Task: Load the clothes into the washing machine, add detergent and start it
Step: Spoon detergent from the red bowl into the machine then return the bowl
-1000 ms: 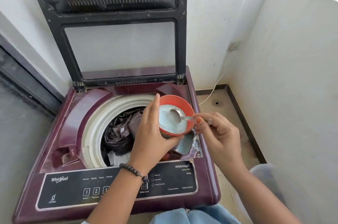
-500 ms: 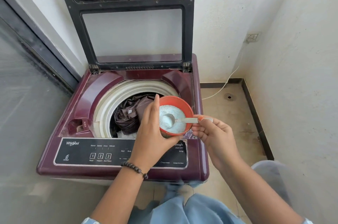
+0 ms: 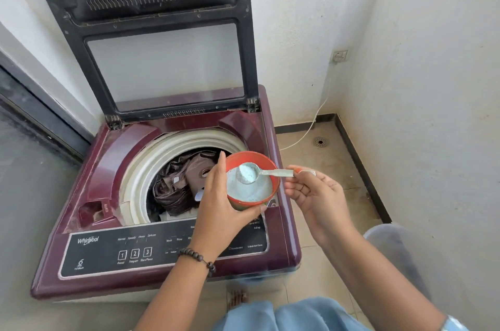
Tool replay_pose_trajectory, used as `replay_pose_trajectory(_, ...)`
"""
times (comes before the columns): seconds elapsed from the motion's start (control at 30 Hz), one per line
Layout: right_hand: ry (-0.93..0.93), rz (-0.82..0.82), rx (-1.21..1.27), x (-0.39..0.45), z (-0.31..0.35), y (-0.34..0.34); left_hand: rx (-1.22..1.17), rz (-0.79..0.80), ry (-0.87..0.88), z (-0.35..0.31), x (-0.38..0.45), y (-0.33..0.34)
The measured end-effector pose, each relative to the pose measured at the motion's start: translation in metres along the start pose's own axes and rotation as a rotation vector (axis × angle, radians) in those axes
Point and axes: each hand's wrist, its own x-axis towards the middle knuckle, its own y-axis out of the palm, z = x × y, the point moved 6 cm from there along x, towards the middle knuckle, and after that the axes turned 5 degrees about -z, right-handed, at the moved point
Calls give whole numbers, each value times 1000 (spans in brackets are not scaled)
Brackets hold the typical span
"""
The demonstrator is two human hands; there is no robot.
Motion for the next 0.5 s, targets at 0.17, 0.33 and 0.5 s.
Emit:
replay_pose_trajectory(0.17, -90, -82, 36, 3, 0, 8, -31, 88, 59, 16, 28, -1)
replay_pose_trajectory(0.33, -133, -169, 68, 7, -16, 13, -13, 87, 58, 50, 47, -23)
replay_pose_trajectory(0.5, -159, -310, 110, 9, -38, 5, 15, 137, 28, 87, 60, -36)
